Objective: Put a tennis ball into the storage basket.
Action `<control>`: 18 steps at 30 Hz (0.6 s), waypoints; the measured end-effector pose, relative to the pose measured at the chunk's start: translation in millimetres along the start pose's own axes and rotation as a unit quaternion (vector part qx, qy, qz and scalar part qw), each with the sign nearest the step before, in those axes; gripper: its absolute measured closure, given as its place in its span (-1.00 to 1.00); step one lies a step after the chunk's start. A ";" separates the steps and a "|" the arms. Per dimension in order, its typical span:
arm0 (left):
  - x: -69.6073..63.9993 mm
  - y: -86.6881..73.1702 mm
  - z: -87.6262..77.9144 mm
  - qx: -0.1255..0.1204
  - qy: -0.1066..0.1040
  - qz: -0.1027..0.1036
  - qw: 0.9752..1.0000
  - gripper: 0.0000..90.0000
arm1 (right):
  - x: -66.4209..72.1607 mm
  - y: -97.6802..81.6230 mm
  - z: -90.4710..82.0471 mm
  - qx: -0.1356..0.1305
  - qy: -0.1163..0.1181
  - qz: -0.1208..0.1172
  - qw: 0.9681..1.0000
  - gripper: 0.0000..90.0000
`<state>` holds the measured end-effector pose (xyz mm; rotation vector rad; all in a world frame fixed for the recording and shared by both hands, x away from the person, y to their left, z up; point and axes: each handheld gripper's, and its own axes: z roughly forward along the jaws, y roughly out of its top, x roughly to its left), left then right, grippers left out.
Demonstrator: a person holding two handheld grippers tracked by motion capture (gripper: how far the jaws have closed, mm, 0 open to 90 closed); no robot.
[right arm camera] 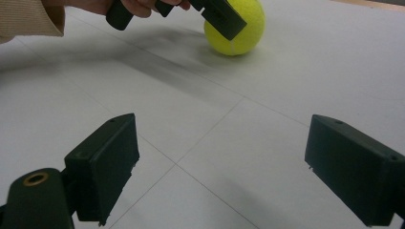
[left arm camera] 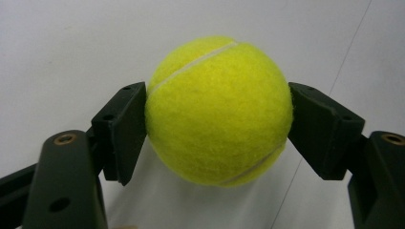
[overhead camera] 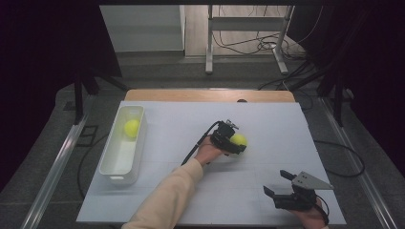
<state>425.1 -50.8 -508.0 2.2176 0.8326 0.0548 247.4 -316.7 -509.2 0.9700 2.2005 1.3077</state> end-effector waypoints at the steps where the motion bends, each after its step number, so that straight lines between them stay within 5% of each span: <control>1: -0.5 0.1 -0.3 0.000 0.005 0.001 1.000 -0.41 | 0.0 0.0 -0.1 0.000 0.000 0.000 1.000 -0.75; 18: 1.5 0.8 -13.7 -0.008 0.006 -0.005 1.000 -0.40 | -0.2 0.2 -0.7 -0.001 -0.001 0.001 1.000 -0.75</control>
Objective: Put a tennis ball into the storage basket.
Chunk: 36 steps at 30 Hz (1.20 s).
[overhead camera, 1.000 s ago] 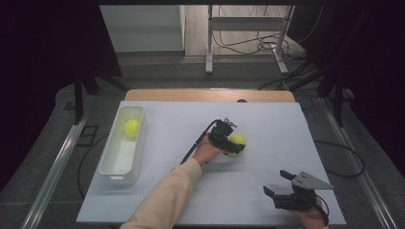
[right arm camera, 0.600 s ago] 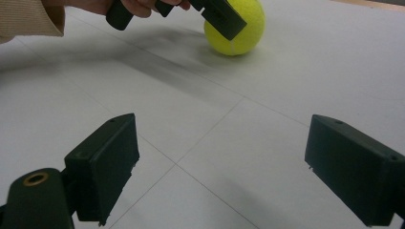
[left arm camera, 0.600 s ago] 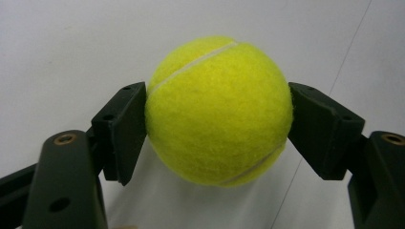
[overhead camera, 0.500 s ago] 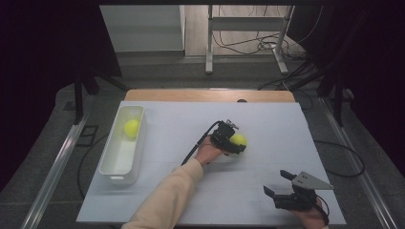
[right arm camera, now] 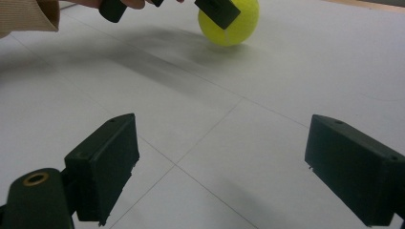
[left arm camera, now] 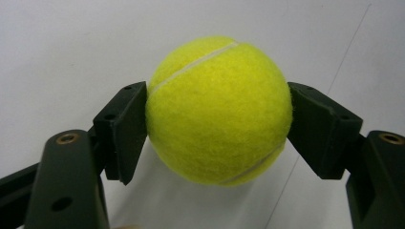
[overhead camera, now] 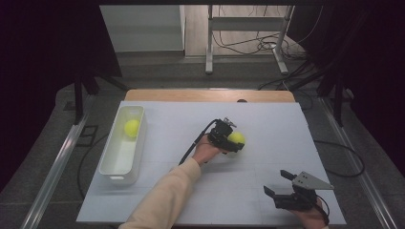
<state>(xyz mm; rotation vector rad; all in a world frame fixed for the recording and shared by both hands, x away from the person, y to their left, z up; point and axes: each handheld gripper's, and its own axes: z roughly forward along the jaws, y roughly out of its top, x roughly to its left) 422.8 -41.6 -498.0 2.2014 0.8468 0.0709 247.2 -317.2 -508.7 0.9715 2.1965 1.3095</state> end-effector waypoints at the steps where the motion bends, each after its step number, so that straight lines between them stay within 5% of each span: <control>1: -0.5 -0.1 -2.0 -0.002 0.000 0.000 1.000 -0.40 | 0.0 0.0 0.0 0.000 0.000 0.000 1.000 -0.75; 36: -10.5 -3.2 -48.3 -0.038 -0.010 0.014 0.999 -0.40 | 0.8 0.1 0.1 0.002 -0.003 -0.003 1.000 -0.75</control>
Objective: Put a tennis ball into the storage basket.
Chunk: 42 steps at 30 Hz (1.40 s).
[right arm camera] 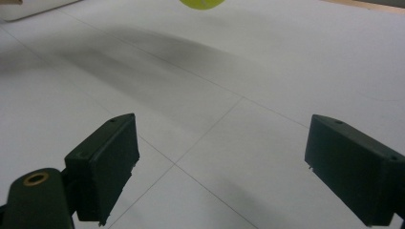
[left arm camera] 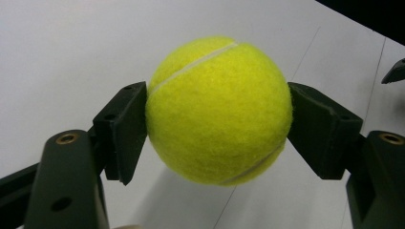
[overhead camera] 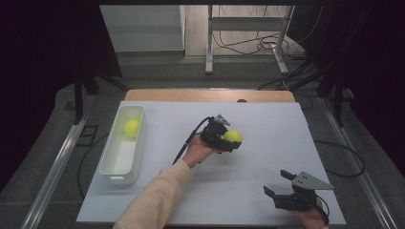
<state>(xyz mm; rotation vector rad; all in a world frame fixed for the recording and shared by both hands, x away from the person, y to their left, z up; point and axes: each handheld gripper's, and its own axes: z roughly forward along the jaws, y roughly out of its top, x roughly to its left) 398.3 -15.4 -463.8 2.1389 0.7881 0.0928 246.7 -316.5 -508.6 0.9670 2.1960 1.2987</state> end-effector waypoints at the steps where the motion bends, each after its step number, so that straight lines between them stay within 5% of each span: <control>1: -0.2 0.0 -0.8 -0.003 0.000 -0.001 1.000 -0.40 | 0.0 0.0 0.0 0.000 0.000 0.000 1.000 -0.75; 42: -0.6 -9.7 -40.0 -0.043 0.000 -0.009 0.999 -0.40 | 0.2 -0.1 0.3 0.001 -0.002 -0.001 1.000 -0.75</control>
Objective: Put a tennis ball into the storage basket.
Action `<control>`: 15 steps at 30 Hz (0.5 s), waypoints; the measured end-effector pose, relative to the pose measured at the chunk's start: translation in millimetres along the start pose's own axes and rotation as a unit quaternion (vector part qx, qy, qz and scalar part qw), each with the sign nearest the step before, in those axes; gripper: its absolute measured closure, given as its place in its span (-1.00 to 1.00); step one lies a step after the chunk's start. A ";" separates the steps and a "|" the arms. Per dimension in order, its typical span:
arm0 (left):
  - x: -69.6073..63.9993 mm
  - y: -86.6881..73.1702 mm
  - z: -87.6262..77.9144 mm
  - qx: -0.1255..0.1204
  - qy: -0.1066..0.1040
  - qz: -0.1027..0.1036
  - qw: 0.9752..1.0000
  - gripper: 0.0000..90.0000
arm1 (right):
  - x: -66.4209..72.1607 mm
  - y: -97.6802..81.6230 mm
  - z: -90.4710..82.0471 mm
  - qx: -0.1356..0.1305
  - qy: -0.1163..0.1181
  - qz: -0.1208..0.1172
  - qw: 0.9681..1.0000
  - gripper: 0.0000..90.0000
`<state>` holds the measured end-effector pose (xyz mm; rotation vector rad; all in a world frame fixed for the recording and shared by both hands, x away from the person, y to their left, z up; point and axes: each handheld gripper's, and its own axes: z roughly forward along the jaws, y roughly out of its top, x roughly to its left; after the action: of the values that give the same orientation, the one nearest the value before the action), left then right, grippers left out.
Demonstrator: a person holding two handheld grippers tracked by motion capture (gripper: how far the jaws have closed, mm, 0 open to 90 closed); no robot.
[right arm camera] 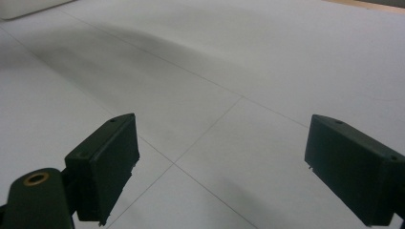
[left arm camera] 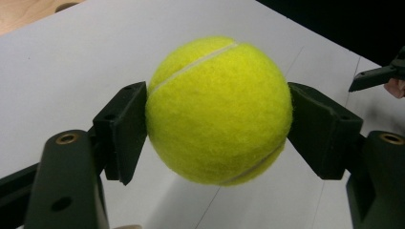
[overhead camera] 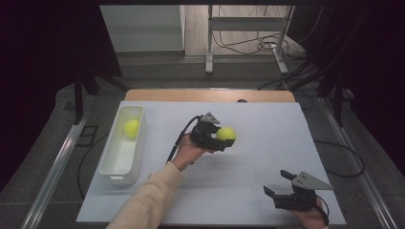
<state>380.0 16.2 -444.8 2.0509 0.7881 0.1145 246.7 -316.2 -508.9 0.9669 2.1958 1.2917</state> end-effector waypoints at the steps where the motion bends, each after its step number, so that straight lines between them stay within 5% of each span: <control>1: 0.3 -0.2 -0.9 0.001 0.001 0.002 1.000 -0.40 | 0.0 0.0 0.0 0.000 0.000 0.001 1.000 -0.75; 15: -1.9 -4.9 -16.2 -0.008 0.009 0.005 1.000 -0.40 | -0.2 -0.1 -0.1 0.000 -0.001 0.001 1.000 -0.75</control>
<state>370.1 28.8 -438.8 2.0424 0.7857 0.1441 246.8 -316.4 -508.9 0.9708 2.1931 1.2912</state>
